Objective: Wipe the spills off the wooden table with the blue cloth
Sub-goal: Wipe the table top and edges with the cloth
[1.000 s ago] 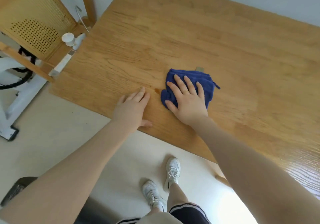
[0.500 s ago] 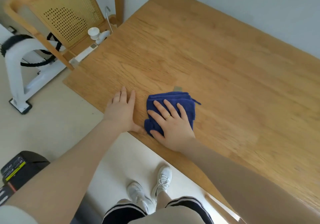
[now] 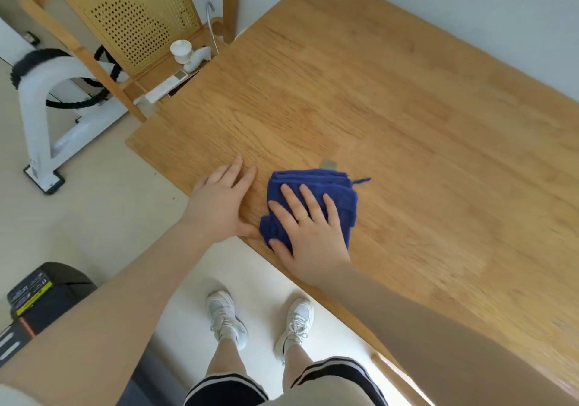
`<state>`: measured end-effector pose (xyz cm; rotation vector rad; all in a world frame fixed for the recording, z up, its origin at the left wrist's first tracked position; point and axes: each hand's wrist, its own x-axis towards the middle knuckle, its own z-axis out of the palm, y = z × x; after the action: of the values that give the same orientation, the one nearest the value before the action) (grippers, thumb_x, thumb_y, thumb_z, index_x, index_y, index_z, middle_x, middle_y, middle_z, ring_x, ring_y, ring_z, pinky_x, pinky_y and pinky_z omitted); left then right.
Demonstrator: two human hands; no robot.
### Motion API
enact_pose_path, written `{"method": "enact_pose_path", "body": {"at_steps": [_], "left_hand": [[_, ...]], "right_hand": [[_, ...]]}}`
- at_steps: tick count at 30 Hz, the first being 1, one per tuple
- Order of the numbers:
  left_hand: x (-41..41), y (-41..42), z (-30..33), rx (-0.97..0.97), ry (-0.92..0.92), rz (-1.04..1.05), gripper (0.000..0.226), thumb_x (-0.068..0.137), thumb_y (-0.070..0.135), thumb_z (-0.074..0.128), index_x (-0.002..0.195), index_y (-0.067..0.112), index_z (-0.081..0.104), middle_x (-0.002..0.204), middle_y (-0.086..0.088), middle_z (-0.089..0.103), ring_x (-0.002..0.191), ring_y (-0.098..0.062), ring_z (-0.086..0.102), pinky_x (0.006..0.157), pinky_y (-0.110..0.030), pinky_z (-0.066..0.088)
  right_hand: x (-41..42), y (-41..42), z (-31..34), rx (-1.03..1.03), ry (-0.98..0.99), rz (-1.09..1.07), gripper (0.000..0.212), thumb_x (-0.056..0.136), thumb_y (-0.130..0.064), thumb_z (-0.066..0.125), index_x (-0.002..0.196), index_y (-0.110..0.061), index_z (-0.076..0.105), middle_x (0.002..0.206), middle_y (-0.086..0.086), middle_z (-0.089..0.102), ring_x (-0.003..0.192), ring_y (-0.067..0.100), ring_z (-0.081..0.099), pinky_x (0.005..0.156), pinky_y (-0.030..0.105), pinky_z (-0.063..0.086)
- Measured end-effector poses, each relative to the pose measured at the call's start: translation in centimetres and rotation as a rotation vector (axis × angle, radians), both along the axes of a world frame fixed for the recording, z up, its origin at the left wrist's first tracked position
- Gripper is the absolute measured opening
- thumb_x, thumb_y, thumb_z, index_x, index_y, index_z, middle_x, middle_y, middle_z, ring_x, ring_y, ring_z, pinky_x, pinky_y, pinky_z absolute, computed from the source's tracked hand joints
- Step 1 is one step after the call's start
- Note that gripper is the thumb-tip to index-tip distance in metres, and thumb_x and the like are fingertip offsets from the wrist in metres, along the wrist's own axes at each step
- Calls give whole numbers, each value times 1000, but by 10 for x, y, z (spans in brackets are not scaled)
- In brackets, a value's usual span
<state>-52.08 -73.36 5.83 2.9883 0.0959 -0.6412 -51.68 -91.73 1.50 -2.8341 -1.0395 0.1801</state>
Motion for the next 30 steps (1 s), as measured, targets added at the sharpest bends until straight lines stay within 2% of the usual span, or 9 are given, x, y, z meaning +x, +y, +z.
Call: {"method": "enact_pose_path", "body": {"at_steps": [3,9,12,17,19,21,25,28,30], "left_hand": [[2,7,1,-7,12,-60,121,58,73,65,150,25,2,159,-2,-6,144,-20,5,113,-41,19],[10,34,11,-27,100,-211,111,67,65,66,150,23,6,159,2,-5,144,-20,7,111,-38,22],[20,45,16,-29,147,-302,104,72,58,66,150,21,7,159,3,-3,143,-19,9,111,-36,23],[36,60,26,-42,143,-398,83,84,36,63,149,22,13,158,7,4,143,-21,10,112,-37,23],[43,70,28,-65,100,-425,77,87,33,61,149,25,16,158,7,2,144,-20,10,114,-39,22],[50,81,28,-53,28,-420,74,88,35,59,148,26,18,158,5,2,144,-20,12,114,-40,22],[69,99,27,-21,47,-358,82,85,41,61,149,24,14,158,3,0,144,-23,9,115,-42,17],[82,110,25,-8,110,-313,94,80,44,66,149,26,5,158,3,-9,145,-25,2,116,-44,14],[88,116,24,37,120,-301,103,76,49,67,149,27,-2,157,1,-15,145,-26,0,115,-45,15]], "right_hand": [[18,4,-1,19,-1,14,59,84,-56,36,136,-30,41,152,0,31,141,27,25,111,52,11],[58,37,4,-9,55,-283,62,90,-52,36,146,-29,22,158,-2,10,145,25,4,114,50,-2],[27,41,2,5,4,-305,63,86,-53,33,142,-24,32,155,3,21,143,30,16,112,53,5],[-25,51,0,-34,36,-162,60,82,-55,38,134,-25,43,149,4,37,137,31,33,107,53,14],[-4,49,0,-23,-1,-147,59,83,-56,35,135,-28,43,149,2,36,137,29,33,109,50,12],[30,52,3,-4,0,-277,61,85,-58,30,140,-32,35,153,-1,27,142,28,22,112,50,3],[70,72,8,-52,79,-506,62,90,-57,32,146,-37,15,158,-4,4,145,28,-4,110,57,-8],[44,88,8,-52,55,-485,61,90,-56,31,145,-36,17,158,-3,8,145,29,2,111,58,0],[17,99,7,-80,39,-403,61,86,-58,28,142,-34,30,155,0,24,142,30,19,110,58,13]]}}
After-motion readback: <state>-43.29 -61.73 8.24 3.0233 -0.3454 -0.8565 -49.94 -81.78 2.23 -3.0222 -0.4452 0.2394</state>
